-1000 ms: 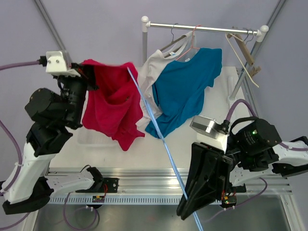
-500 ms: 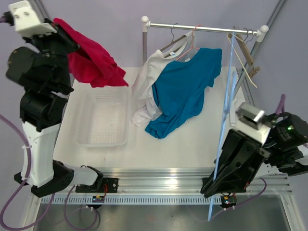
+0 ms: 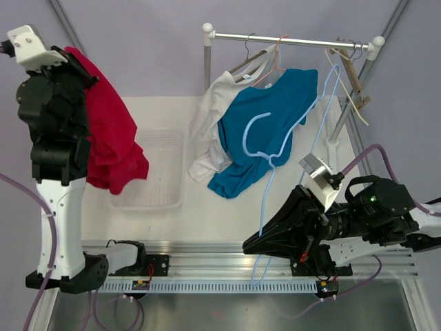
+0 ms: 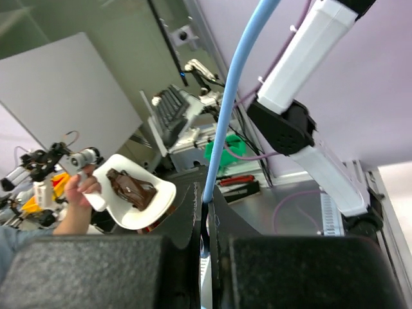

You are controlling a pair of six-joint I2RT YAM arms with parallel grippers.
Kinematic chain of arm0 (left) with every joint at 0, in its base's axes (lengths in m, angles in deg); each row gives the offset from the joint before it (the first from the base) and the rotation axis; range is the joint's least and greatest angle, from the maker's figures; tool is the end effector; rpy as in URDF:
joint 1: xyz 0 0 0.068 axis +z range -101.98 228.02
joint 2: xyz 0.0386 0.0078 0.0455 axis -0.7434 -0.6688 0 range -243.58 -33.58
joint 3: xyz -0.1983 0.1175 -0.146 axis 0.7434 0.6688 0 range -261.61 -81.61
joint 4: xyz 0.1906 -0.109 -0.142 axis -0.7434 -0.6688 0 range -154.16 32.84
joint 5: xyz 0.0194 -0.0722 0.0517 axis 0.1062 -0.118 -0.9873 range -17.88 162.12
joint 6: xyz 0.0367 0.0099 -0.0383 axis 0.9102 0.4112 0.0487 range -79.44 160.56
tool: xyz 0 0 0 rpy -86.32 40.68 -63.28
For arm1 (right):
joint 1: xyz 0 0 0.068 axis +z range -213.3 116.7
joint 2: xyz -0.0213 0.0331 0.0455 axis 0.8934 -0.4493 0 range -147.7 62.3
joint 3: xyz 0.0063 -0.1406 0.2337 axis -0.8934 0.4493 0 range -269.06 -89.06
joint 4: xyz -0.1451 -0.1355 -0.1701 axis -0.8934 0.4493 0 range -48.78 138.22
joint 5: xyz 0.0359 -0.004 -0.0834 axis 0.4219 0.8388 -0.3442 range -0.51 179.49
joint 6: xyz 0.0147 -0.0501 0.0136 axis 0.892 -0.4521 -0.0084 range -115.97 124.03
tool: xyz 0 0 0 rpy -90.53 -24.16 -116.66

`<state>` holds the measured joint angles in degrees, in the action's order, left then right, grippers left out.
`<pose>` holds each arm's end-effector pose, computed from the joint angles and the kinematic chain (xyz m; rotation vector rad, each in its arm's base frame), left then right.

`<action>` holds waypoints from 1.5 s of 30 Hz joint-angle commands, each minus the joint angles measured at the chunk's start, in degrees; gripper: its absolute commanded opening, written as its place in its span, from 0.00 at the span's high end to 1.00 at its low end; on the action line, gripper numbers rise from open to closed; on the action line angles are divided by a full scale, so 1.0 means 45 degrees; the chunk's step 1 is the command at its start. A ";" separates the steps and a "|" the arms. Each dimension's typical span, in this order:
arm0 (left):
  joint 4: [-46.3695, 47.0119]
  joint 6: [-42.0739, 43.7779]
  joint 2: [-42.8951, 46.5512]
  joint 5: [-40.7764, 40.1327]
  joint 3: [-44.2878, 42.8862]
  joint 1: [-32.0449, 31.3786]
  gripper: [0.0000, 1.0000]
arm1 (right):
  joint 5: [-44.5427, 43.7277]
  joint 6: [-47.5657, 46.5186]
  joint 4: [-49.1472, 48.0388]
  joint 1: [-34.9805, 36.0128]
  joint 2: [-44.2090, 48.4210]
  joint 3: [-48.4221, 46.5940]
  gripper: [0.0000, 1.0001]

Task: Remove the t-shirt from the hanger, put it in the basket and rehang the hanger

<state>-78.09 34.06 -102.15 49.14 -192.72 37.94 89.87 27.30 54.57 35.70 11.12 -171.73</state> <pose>0.1627 -0.0148 0.6085 -0.3144 1.1838 -0.0129 -0.0216 0.1345 0.5324 -0.9211 1.1735 1.8056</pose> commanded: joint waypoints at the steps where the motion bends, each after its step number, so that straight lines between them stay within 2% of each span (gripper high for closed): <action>1: 0.1132 -0.1932 0.0433 0.2410 0.1640 0.1342 1.00 | -0.1197 -0.0308 0.0198 0.0050 0.0006 0.0342 1.00; 7: 0.1604 -0.2656 0.0435 0.3193 0.2522 0.1910 1.00 | -0.1745 0.0064 -0.0171 0.0031 0.0084 0.1164 1.00; 16: 0.1643 -0.3435 0.1117 0.2901 0.3634 0.1929 1.00 | -0.2603 0.0103 -0.0153 0.0031 0.0064 0.1535 1.00; 20: 0.1662 -0.4139 0.1976 0.1965 0.5702 0.1929 1.00 | -0.3344 0.0142 -0.0094 0.0031 0.0201 0.1789 1.00; 24: 0.1624 -0.4979 0.2952 0.1923 0.7986 0.1929 1.00 | -0.3755 0.0259 -0.0035 0.0031 0.0415 0.1849 1.00; 28: 0.1273 -0.5488 0.4065 0.2255 0.9255 0.1910 1.00 | -0.4147 0.0220 0.0081 0.0050 0.0572 0.1848 1.00; 32: 0.0784 -0.5235 0.5101 0.1574 1.0801 0.1929 1.00 | -0.5042 0.0181 0.0160 0.0031 0.0689 0.2024 1.00; 33: 0.0706 -0.5215 0.5102 0.1533 1.1172 0.1929 0.97 | -0.5239 0.0143 0.0198 0.0031 0.0747 0.2082 1.00; 37: 0.0725 -0.5934 0.4733 0.3051 1.2444 0.1929 0.51 | -0.6118 -0.0072 0.0219 -0.0124 0.1137 0.2414 1.00; 38: 0.0725 -0.6034 0.4635 0.3211 1.2503 0.1929 0.47 | -0.6236 -0.0092 0.0160 -0.0261 0.1216 0.2512 1.00; 40: 0.0900 -0.6114 0.4498 0.3465 1.2407 0.1929 0.35 | -0.5557 0.0258 0.0237 -0.1429 0.1314 0.2726 1.00; 41: 0.0901 -0.6094 0.4497 0.3505 1.2309 0.1929 0.22 | -0.5090 0.0472 0.0238 -0.1936 0.1276 0.2824 1.00; 42: 0.0901 -0.6055 0.4497 0.3583 1.2076 0.1929 0.15 | -0.4196 0.0764 0.0141 -0.2889 0.1159 0.2922 1.00; 44: 0.0920 -0.6035 0.4633 0.4070 1.1899 0.1929 0.01 | -0.2712 0.1020 0.0198 -0.3831 0.0574 0.2904 1.00; 45: 0.0920 -0.6093 0.4904 0.4671 1.1821 0.1929 0.01 | -0.2200 0.1195 0.0160 -0.4784 0.0185 0.2865 1.00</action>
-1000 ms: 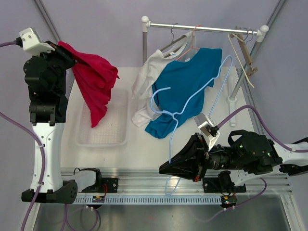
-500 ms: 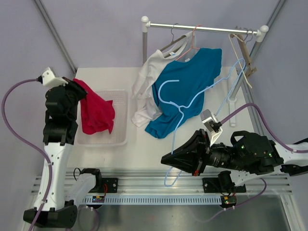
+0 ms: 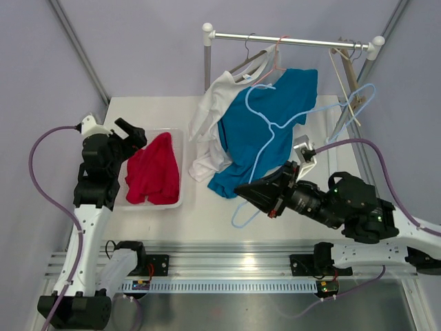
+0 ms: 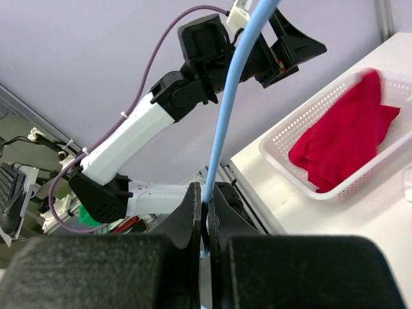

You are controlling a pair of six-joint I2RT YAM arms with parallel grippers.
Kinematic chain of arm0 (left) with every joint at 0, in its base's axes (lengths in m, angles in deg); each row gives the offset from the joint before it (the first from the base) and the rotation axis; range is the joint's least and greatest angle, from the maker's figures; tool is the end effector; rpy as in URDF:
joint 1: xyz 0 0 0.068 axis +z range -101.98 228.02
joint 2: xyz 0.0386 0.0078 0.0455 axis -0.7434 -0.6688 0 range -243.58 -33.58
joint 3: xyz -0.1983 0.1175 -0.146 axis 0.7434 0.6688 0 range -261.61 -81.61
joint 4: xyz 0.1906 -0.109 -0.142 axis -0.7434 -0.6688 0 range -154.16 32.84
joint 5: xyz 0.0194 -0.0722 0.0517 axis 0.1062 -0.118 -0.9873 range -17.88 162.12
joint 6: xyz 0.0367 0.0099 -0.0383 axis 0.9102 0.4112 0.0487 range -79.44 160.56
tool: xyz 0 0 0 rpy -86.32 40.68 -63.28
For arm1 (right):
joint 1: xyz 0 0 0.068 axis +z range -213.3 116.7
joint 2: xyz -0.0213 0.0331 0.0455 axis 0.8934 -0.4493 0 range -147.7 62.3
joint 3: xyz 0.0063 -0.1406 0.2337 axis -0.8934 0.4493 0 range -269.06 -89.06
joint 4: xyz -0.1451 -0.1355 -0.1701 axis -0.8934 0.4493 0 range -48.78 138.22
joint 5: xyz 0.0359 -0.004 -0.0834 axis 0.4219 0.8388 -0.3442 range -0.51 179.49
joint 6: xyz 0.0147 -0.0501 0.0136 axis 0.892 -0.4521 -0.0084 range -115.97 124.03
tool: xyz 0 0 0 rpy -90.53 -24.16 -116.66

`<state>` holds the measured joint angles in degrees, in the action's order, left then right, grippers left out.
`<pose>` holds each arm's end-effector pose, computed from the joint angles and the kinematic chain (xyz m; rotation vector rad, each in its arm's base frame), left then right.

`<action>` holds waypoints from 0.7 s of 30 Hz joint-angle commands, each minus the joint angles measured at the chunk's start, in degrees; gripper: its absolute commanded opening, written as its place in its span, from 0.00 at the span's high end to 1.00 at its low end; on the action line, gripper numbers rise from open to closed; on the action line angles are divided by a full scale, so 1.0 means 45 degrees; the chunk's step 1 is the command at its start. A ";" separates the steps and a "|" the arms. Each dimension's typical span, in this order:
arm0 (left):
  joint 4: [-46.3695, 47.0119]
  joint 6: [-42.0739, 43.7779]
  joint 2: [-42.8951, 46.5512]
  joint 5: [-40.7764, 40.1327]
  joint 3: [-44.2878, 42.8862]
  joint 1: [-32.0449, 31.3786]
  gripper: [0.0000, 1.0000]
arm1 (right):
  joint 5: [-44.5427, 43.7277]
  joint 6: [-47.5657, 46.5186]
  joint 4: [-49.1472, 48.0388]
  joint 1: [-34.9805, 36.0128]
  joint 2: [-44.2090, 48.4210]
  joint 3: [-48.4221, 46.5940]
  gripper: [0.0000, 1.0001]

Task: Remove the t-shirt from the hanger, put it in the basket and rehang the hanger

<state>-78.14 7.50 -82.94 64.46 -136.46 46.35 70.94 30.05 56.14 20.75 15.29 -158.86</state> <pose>0.1916 -0.0008 0.3678 -0.5902 1.7525 -0.3011 0.0267 0.1474 0.4715 -0.5006 1.5049 1.3207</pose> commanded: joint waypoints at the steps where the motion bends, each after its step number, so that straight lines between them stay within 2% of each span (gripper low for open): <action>1: 0.0988 -0.0231 0.0812 0.1601 -0.0702 0.0059 0.01 | 0.2592 0.0662 -0.0325 -0.2032 -0.0882 0.0023 1.00; 2: 0.1027 -0.0270 0.0968 0.2088 -0.0702 0.0059 0.01 | 0.4609 0.0837 -0.0481 -0.2772 -0.1038 0.0023 1.00; 4: 0.0989 -0.0213 0.1378 0.2889 -0.0702 0.0040 0.01 | 0.6807 0.1598 -0.1105 -0.4895 -0.1602 -0.0016 1.00; 5: 0.0989 -0.0135 0.1883 0.3068 -0.0663 0.0040 0.01 | 0.8557 0.1813 -0.1282 -0.5392 -0.1799 -0.0055 1.00; 8: 0.0813 -0.0016 0.2937 0.4061 -0.0527 0.0040 0.01 | 1.0131 0.2186 -0.1498 -0.5846 -0.2308 -0.0329 1.00; 9: 0.0832 -0.0423 0.3097 0.4762 -0.0487 0.0040 0.05 | 1.0369 0.2322 -0.1943 -0.5846 -0.2309 -0.0077 1.00; 10: 0.0890 -0.0756 0.3176 0.6799 -0.0468 0.0040 0.09 | 1.0487 0.2400 -0.2044 -0.5846 -0.2231 0.0061 1.00; 13: 0.2448 -0.2552 0.3371 1.0031 0.0038 -0.0583 0.11 | 1.0801 0.2771 -0.2454 -0.5846 -0.2192 0.0783 1.00; 16: 0.3662 -0.3005 0.3743 0.9810 0.0217 -0.2222 0.09 | 1.1230 0.3493 -0.3177 -0.5827 -0.2250 0.1623 1.00; 21: 0.3898 -0.2616 0.2827 0.8775 -0.0583 -0.5167 0.08 | 1.2129 0.4569 -0.4954 -0.5788 -0.2348 0.2619 1.00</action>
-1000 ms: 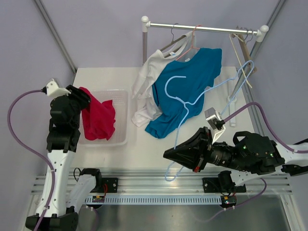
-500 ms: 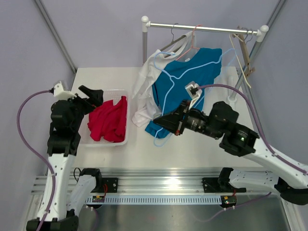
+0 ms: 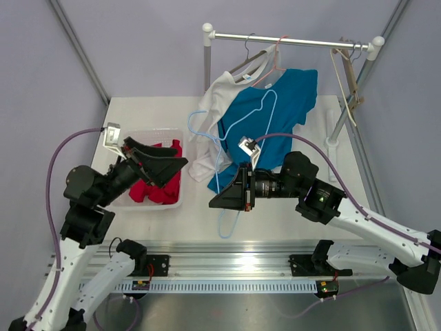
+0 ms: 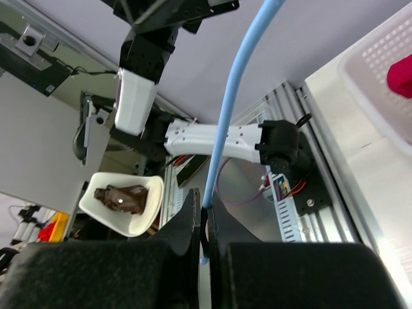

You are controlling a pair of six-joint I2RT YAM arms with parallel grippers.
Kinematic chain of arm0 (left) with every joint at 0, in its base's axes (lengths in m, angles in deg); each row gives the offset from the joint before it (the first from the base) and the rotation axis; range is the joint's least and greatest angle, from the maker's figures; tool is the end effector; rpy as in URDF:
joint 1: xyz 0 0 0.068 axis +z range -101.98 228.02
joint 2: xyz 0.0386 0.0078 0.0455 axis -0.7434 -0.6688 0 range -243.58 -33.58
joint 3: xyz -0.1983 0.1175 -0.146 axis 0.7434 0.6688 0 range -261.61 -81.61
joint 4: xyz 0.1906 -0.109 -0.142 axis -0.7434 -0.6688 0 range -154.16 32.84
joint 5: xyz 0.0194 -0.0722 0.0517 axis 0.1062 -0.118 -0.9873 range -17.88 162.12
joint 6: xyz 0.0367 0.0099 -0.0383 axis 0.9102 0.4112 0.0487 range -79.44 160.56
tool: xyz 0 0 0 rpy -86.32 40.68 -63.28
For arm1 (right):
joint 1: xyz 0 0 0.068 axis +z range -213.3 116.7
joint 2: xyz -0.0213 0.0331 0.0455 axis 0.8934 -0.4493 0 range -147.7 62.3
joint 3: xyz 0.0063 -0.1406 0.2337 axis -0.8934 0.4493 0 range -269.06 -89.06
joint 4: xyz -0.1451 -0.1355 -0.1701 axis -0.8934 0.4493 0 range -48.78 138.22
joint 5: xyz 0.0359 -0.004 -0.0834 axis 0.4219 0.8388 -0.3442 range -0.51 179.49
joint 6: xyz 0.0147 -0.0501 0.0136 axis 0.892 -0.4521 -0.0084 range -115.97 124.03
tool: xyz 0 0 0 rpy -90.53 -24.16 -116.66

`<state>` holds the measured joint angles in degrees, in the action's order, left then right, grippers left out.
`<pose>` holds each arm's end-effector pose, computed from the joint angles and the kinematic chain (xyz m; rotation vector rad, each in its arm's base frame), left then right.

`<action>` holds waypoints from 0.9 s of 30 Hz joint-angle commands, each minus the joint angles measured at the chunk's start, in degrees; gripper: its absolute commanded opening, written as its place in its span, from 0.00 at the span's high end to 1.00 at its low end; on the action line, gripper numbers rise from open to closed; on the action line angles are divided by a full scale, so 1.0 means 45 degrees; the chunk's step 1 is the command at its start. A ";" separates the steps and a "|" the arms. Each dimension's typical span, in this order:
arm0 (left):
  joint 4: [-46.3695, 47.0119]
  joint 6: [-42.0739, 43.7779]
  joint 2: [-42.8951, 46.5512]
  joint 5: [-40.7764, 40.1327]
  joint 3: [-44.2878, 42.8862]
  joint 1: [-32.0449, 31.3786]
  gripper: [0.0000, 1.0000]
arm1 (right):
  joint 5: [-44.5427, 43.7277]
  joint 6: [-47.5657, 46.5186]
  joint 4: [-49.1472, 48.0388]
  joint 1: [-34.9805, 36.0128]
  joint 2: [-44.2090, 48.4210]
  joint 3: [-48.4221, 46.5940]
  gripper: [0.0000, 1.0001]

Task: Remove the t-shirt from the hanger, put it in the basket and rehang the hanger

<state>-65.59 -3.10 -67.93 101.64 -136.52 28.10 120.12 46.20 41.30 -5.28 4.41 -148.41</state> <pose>0.1003 -0.0550 0.4268 0.1627 1.5010 -1.2573 0.1051 0.2027 0.4058 -0.7430 1.7009 1.7187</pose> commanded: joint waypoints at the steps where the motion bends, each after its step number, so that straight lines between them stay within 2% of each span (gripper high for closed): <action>1: 0.1323 -0.0278 -0.0976 0.0433 -0.0531 -0.1506 0.08 | 0.1181 0.0980 -0.1600 0.0017 0.0090 0.0337 1.00; 3: 0.2201 -0.0240 -0.1350 0.0356 -0.0395 -0.2775 0.08 | 0.0791 0.0921 -0.1366 0.0017 0.0149 0.0512 1.00; 7: 0.2458 0.0385 -0.1916 -0.1596 -0.0472 -0.4399 0.11 | 0.0693 0.0980 -0.1345 0.0056 0.0325 0.0787 1.00; 12: 0.2478 0.1222 -0.2639 -0.3861 -0.0823 -0.5610 0.28 | 0.0791 0.0980 -0.1384 0.0485 0.0247 0.0924 1.00; 13: 0.2478 0.1380 -0.2815 -0.4502 -0.0998 -0.5766 0.29 | 0.0655 0.0960 -0.1365 0.0698 0.0208 0.0924 1.00; 15: 0.2886 0.1634 -0.3381 -0.4510 -0.1116 -0.6157 0.29 | 0.0498 0.0882 -0.1287 0.0856 0.0188 0.0982 1.00; 17: 0.2947 0.1985 -0.3674 -0.5266 -0.1311 -0.6818 0.34 | 0.0283 0.0863 -0.1267 0.0954 0.0266 0.1079 1.00; 21: 0.2947 0.3060 -0.3832 -0.8132 -0.1293 -0.7798 0.63 | -0.0010 0.0765 -0.0916 0.1013 0.0733 0.1294 1.00; 22: 0.2947 0.3197 -0.3851 -0.8528 -0.1273 -0.7935 0.77 | -0.0165 0.0726 -0.0819 0.1013 0.0851 0.1295 1.00; 26: 0.2947 0.3821 -0.3734 -1.0208 -0.1234 -0.8792 1.00 | -0.0732 0.0551 -0.0118 0.1032 0.1456 0.1490 1.00; 27: 0.2947 0.3978 -0.3734 -1.0947 -0.1253 -0.8989 1.00 | -0.0849 0.0550 -0.0095 0.1013 0.1516 0.1548 1.00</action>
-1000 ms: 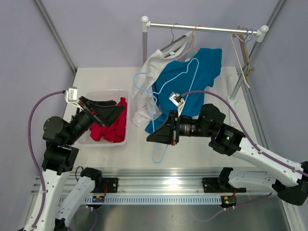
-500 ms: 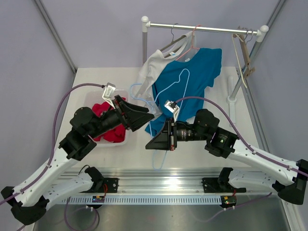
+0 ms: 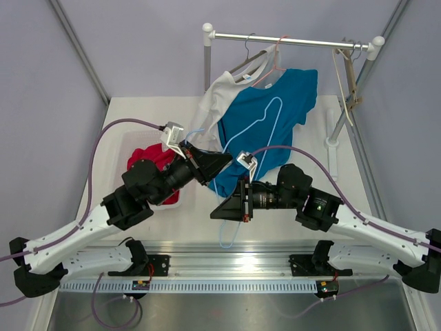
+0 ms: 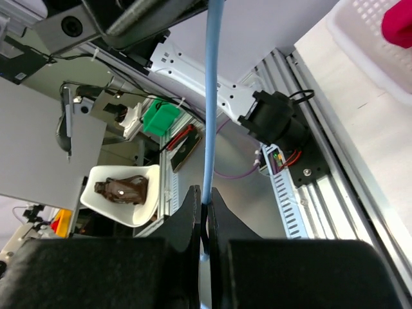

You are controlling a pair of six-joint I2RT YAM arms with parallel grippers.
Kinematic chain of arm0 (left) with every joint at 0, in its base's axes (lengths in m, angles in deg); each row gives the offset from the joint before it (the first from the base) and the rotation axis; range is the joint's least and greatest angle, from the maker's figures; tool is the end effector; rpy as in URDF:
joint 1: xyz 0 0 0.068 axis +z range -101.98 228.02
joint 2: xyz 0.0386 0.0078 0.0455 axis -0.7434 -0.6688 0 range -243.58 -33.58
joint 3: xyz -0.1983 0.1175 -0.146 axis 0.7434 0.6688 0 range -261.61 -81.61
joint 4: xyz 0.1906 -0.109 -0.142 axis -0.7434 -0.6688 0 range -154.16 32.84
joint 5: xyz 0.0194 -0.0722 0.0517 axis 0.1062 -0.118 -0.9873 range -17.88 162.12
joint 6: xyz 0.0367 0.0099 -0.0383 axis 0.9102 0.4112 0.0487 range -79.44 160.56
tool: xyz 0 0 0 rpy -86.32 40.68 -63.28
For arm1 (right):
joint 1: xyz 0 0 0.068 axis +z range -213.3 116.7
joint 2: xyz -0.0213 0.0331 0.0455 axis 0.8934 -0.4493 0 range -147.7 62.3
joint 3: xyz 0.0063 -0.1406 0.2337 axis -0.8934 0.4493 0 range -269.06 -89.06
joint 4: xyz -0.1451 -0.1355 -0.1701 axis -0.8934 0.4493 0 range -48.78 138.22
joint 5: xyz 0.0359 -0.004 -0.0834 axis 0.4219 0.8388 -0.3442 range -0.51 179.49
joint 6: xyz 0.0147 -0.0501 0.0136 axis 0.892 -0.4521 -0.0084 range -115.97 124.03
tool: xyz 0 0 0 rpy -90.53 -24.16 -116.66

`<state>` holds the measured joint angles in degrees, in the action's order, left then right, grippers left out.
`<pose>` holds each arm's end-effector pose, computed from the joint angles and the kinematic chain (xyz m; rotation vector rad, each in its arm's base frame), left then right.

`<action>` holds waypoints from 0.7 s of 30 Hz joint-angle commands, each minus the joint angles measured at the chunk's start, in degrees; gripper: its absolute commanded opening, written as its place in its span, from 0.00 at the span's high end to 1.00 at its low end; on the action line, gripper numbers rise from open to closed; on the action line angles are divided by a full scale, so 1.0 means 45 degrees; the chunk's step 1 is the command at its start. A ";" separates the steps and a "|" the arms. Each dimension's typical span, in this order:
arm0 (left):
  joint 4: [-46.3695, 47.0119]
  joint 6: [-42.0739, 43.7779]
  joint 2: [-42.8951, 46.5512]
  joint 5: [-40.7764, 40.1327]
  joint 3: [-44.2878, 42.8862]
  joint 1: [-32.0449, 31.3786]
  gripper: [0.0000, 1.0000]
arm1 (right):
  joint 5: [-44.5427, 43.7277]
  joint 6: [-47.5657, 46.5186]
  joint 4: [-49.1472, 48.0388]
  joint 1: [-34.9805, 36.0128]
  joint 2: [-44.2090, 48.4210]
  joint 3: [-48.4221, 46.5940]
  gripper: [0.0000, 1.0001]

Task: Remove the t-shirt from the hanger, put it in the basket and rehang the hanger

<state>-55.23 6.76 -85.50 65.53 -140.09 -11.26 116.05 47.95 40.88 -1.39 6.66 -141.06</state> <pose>0.1067 -0.1715 0.4251 0.2398 1.5291 -1.2395 0.0918 0.2059 0.3696 -0.7181 1.8175 1.7083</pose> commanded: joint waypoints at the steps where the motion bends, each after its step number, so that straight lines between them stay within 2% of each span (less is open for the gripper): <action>1: 0.0625 0.1963 0.0152 -0.3259 -0.0501 -0.0610 1.00 | -0.0333 0.0104 0.0693 0.0149 0.1113 -0.0083 1.00; 3: 0.0586 0.2393 0.0074 -0.4407 -0.0617 -0.1003 1.00 | -0.0862 -0.0033 0.1245 0.0226 0.1386 -0.0142 0.97; 4: 0.0489 0.2491 -0.0062 -0.4782 -0.0695 -0.1179 1.00 | -0.1464 -0.0130 0.1499 0.0265 0.1484 -0.0142 0.90; 5: 0.0353 0.2647 -0.0160 -0.5153 -0.0793 -0.1490 1.00 | -0.1780 -0.0228 0.2178 0.0285 0.1717 -0.0296 0.70; 7: 0.0061 0.2784 -0.0375 -0.5975 -0.1124 -0.1823 1.00 | -0.2811 -0.0675 0.2962 0.0615 0.1913 -0.0551 0.50; 8: 0.0000 0.2882 -0.0627 -0.6190 -0.1223 -0.1922 1.00 | -0.3185 -0.0756 0.3604 0.0772 0.2108 -0.0803 0.35; 9: -0.0039 0.2941 -0.0727 -0.6579 -0.1301 -0.1981 1.00 | -0.3556 -0.0853 0.3920 0.0928 0.2168 -0.0941 0.30; 11: -0.0098 0.2980 -0.0980 -0.6893 -0.1477 -0.2176 1.00 | -0.4650 -0.1107 0.4873 0.1436 0.2188 -0.1389 0.23; 13: -0.0078 0.3019 -0.1118 -0.7401 -0.1555 -0.2293 1.00 | -0.6051 -0.1321 0.5424 0.1923 0.2091 -0.1683 0.21; 17: -0.0039 0.2650 -0.1196 -0.8182 -0.1575 -0.2314 1.00 | -0.9082 -0.1557 0.6539 0.3697 0.1273 -0.2580 0.20; 21: 0.0175 0.2024 -0.1216 -0.9256 -0.1458 -0.2314 1.00 | -1.2517 -0.1830 0.6657 0.5301 0.0179 -0.3284 0.20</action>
<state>-58.40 18.19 -91.29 32.09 -144.66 -21.34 75.66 41.77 67.77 18.70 10.62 -152.54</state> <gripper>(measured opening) 0.071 0.797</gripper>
